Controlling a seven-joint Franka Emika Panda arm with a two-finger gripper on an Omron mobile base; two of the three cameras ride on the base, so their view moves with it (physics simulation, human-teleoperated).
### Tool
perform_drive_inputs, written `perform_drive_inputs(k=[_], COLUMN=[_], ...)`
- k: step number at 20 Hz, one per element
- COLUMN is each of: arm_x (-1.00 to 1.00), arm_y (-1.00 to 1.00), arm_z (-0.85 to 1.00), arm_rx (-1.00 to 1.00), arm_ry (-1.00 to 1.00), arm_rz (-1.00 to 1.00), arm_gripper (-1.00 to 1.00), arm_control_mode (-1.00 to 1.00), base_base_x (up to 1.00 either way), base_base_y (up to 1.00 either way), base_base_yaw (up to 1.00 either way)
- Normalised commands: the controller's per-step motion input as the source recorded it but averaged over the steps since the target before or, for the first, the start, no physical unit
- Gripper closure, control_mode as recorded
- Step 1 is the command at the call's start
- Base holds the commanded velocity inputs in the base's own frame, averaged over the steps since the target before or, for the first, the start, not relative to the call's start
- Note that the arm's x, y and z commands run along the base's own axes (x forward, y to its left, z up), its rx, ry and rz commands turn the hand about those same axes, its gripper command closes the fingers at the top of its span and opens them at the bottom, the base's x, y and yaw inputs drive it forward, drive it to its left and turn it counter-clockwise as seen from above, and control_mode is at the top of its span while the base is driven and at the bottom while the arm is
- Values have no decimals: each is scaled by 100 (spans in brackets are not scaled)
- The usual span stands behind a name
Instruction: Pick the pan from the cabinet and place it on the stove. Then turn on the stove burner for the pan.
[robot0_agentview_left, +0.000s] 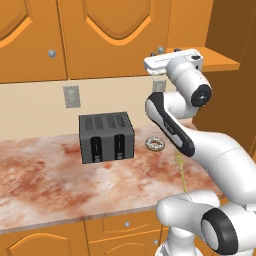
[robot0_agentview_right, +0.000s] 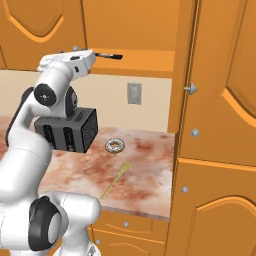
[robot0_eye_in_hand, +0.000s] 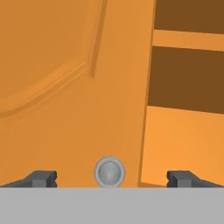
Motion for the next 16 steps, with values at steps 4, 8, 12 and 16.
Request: perform_drive_inputs(k=[4,8,12,16], arm_x=[20,19,16,8], arm_y=[0,0,2,3], arm_z=[0,0,0,0], arm_rx=[0,0,0,0], arm_ry=[0,0,0,0], arm_rz=[0,0,-1,0], arm_gripper=[-100,-100,-100,-100], arm_control_mode=[-100,-100,-100,-100], base_base_x=[0,0,0,0], base_base_y=[0,0,0,0], base_base_yaw=[0,0,0,0])
